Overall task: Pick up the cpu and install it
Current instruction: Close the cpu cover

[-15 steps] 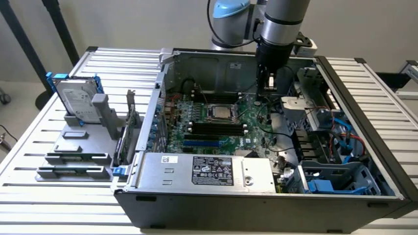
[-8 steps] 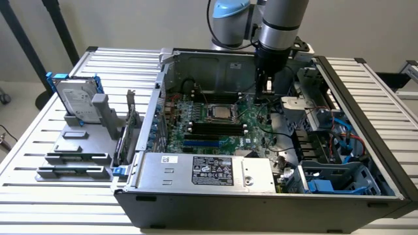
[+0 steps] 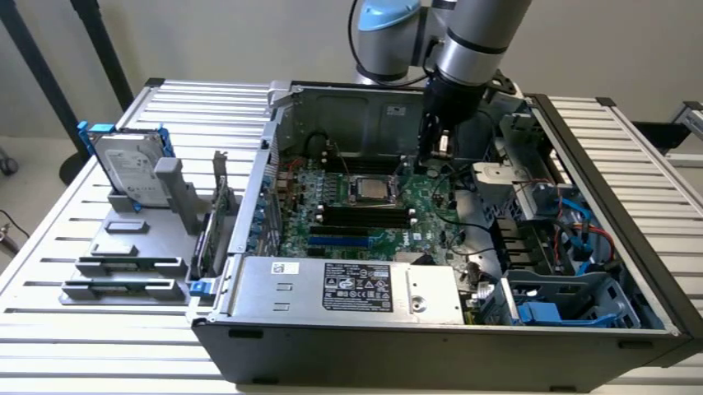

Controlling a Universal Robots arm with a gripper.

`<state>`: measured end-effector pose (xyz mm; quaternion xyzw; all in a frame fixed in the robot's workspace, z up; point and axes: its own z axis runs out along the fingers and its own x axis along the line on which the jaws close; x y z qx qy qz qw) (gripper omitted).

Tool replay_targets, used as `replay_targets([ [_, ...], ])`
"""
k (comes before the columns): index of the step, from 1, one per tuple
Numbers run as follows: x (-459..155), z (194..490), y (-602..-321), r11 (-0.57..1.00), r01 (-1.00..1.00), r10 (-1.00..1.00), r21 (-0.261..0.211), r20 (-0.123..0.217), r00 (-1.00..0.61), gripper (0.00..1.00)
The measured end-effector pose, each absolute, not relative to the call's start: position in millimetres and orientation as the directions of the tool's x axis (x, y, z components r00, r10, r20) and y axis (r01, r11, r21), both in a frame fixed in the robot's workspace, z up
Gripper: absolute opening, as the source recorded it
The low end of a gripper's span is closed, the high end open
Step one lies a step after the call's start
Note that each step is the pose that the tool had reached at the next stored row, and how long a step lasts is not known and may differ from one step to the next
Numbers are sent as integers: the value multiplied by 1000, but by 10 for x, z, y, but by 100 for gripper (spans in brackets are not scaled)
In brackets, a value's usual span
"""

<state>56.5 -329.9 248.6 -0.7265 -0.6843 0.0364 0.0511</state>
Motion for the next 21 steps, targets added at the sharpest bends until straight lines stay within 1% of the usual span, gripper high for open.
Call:
replay_targets([
  [8, 565, 2486, -3343, -67, 970, 997, -235, 10, 71, 11],
  [17, 552, 2453, -3406, -73, 950, 997, -305, 4, 78, 11],
  [21, 544, 2440, -3427, -75, 939, 997, -335, -6, 77, 11],
])
